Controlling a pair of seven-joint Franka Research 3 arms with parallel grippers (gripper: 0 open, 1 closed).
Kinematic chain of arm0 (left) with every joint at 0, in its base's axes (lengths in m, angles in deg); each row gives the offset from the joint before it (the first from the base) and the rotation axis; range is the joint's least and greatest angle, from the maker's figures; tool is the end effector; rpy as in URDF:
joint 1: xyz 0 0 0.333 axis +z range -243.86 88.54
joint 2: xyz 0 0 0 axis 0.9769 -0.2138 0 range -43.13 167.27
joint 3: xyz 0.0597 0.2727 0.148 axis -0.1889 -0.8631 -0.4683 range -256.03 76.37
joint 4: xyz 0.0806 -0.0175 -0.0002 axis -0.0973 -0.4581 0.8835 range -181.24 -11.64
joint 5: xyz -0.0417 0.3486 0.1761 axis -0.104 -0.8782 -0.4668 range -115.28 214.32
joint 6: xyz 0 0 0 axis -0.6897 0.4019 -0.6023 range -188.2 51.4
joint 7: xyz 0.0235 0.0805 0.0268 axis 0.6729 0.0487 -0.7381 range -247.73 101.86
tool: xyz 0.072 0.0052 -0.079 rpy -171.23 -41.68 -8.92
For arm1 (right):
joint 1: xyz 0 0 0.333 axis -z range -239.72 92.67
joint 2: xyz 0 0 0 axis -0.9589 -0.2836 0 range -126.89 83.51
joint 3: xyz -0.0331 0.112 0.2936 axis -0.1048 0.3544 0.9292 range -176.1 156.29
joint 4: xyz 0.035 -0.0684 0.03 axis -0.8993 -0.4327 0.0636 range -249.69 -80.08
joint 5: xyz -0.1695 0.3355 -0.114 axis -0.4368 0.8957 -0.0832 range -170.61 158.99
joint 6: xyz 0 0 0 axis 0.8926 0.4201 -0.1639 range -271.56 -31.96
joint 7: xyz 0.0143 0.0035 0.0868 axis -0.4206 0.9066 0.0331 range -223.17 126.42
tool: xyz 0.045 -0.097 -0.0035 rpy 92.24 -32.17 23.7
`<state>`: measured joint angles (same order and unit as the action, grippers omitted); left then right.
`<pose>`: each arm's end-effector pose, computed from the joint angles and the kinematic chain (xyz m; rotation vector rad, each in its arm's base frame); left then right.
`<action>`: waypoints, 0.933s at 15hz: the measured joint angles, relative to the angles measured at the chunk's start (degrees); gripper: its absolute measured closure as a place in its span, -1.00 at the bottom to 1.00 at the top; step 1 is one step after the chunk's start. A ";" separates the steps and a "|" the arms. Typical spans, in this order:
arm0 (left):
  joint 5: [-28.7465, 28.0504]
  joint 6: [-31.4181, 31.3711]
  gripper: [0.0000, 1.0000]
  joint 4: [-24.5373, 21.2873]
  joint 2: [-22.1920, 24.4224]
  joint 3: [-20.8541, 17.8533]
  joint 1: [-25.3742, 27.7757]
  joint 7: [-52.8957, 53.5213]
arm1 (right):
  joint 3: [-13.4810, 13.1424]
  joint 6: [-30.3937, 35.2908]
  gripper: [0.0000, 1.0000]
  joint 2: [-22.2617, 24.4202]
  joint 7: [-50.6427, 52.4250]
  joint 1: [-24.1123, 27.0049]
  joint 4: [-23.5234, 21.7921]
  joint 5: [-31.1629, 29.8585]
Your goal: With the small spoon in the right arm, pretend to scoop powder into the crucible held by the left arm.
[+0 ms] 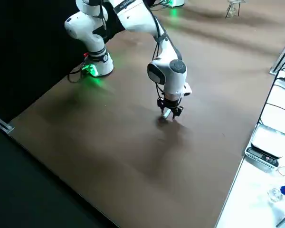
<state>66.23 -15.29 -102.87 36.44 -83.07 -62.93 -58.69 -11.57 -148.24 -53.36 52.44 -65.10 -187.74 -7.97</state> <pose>0.5958 0.0588 0.3082 2.6347 -0.0261 -0.6446 0.5892 -0.1046 0.1728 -2.1369 -2.2395 0.1177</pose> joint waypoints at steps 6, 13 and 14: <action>7.33 -0.52 0.89 0.07 3.35 9.83 -0.16 -14.94 | 0.10 -1.03 -0.11 0.07 0.20 0.09 0.09 -0.01; 8.00 -11.45 0.89 0.17 3.42 18.52 -6.16 -32.78 | 0.08 -0.98 0.52 0.10 0.80 0.13 0.27 -0.01; 8.01 -12.52 0.89 0.38 3.35 18.57 -8.02 -34.93 | 0.08 -0.95 0.52 0.10 0.96 0.15 0.28 -0.01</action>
<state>74.24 -27.81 -102.50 39.79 -64.50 -70.95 -93.63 -11.50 -149.20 -53.25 53.40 -64.95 -187.46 -7.98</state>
